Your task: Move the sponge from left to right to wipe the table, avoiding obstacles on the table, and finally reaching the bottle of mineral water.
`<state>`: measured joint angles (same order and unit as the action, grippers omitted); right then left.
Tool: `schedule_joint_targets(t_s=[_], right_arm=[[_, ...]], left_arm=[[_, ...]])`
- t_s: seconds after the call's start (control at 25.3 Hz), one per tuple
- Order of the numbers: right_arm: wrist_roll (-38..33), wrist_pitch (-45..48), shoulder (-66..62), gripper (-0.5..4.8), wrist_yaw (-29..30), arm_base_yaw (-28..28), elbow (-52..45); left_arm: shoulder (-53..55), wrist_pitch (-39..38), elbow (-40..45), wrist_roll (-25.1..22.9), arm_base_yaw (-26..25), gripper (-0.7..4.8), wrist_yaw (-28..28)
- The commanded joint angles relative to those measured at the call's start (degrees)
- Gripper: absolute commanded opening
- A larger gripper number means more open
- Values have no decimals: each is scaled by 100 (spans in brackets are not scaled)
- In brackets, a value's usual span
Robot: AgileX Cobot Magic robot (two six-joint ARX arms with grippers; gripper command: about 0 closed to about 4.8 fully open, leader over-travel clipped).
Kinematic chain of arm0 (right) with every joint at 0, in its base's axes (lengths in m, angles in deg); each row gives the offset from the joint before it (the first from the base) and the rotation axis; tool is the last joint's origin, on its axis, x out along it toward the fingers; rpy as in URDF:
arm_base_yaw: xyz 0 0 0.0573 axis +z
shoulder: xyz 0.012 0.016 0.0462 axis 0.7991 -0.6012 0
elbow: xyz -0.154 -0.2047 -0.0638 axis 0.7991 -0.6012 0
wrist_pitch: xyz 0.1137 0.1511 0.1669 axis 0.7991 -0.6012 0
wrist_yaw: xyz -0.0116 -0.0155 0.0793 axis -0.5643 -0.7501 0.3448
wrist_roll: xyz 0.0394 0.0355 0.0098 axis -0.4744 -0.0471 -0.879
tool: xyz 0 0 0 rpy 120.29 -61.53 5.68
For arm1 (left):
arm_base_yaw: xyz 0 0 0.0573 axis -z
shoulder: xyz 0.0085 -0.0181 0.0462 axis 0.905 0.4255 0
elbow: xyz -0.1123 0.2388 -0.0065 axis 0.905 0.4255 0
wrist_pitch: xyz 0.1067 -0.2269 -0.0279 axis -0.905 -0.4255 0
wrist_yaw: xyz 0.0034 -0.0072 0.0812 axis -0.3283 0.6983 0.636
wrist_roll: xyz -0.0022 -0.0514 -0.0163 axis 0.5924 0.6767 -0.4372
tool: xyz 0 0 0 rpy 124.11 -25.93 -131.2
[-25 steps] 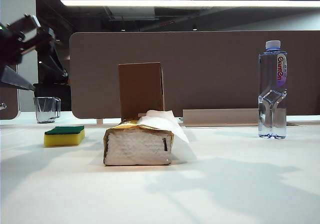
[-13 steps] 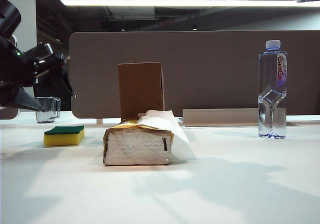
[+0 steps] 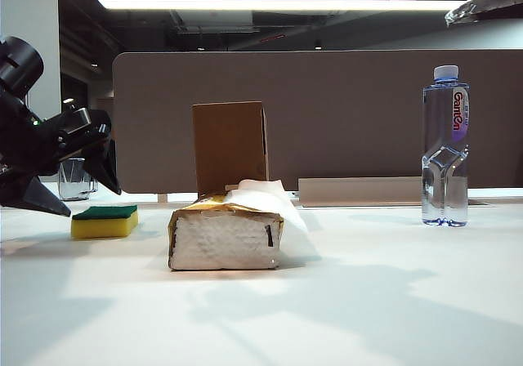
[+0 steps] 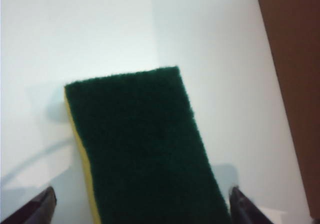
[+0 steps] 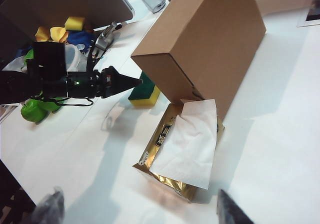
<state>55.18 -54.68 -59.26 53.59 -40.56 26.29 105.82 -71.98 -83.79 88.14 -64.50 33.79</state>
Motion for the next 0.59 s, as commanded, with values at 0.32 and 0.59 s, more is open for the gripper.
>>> schedule_joint_targets(t_s=[0.32, 0.59], right_arm=[[0, 76, -20, 391, 11, -7, 35], [0, 79, -22, 391, 9, -7, 37]], left_arm=[[153, 249, -57, -17, -4, 479, -2], [313, 426, -59, 2, 0, 479, 0]])
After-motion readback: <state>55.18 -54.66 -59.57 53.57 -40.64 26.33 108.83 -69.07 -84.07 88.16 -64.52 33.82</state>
